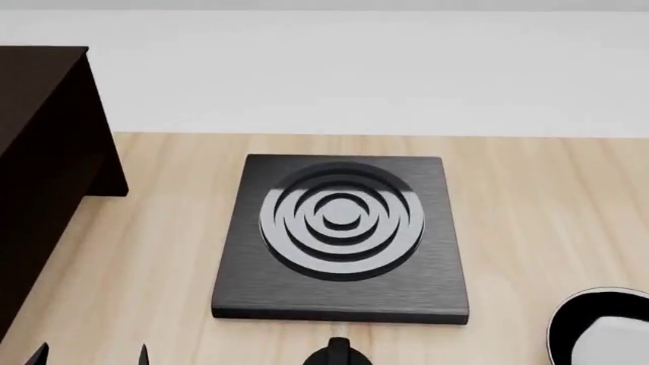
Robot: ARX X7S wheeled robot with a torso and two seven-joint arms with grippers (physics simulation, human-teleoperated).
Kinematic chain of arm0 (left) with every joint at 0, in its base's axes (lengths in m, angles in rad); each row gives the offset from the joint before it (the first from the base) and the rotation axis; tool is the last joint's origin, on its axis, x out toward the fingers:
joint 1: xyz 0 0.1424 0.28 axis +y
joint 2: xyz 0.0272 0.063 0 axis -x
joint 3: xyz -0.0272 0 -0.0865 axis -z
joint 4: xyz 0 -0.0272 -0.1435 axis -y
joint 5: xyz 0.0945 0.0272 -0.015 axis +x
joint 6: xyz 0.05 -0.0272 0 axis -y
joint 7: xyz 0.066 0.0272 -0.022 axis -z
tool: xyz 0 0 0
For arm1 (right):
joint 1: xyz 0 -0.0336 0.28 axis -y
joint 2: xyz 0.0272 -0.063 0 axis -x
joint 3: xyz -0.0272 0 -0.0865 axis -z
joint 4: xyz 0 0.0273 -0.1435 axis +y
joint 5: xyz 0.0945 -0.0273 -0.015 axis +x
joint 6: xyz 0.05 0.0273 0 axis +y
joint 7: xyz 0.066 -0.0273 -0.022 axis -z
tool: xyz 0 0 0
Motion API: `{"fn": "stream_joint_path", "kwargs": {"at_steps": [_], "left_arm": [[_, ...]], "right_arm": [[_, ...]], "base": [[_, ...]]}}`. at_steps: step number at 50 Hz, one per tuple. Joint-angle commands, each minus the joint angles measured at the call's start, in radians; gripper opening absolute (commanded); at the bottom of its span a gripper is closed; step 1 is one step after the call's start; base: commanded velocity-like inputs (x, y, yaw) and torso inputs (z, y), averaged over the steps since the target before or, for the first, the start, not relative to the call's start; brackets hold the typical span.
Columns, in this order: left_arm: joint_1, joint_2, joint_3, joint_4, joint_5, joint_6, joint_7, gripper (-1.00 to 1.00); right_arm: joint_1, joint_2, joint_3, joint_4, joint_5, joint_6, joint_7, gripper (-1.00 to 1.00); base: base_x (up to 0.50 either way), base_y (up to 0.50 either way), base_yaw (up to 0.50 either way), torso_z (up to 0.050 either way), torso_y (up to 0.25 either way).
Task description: Put the frying pan under the cabinet shelf.
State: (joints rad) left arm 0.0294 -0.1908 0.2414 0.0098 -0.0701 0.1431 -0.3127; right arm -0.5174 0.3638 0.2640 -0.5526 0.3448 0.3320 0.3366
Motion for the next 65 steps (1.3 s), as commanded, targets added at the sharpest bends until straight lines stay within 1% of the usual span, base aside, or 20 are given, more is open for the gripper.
{"fn": "stream_joint_path", "kwargs": {"at_steps": [1, 11, 25, 41, 54, 65], "left_arm": [[-0.003, -0.004, 0.007, -0.004, 0.001, 0.003, -0.008, 1.0], [-0.006, -0.007, 0.012, -0.008, 0.002, 0.005, -0.016, 1.0], [-0.007, -0.014, 0.026, -0.01, 0.019, 0.012, -0.033, 1.0], [-0.006, -0.021, 0.039, 0.01, 0.025, -0.002, -0.049, 1.0], [-0.011, -0.026, 0.045, 0.002, 0.02, 0.002, -0.054, 1.0], [-0.01, -0.032, 0.049, -0.002, 0.018, 0.009, -0.061, 1.0]], "right_arm": [[-0.013, 0.024, 0.047, -0.015, 0.05, 0.039, -0.006, 1.0], [0.003, 0.032, 0.057, 0.028, 0.086, 0.055, -0.027, 1.0], [0.073, 0.031, 0.015, 0.146, 0.089, 0.041, -0.064, 1.0], [0.138, 0.037, -0.004, 0.223, 0.108, 0.045, -0.091, 1.0], [0.172, 0.019, -0.019, 0.327, 0.105, 0.007, -0.117, 1.0], [0.169, -0.003, -0.007, 0.391, 0.113, -0.037, -0.133, 1.0]], "base": [[0.0, 0.0, 0.0, 0.0, 0.0], [0.0, 0.0, 0.0, 0.0, 0.0], [0.0, 0.0, 0.0, 0.0, 0.0], [0.0, 0.0, 0.0, 0.0, 0.0], [0.0, 0.0, 0.0, 0.0, 0.0], [0.0, 0.0, 0.0, 0.0, 0.0]]}}
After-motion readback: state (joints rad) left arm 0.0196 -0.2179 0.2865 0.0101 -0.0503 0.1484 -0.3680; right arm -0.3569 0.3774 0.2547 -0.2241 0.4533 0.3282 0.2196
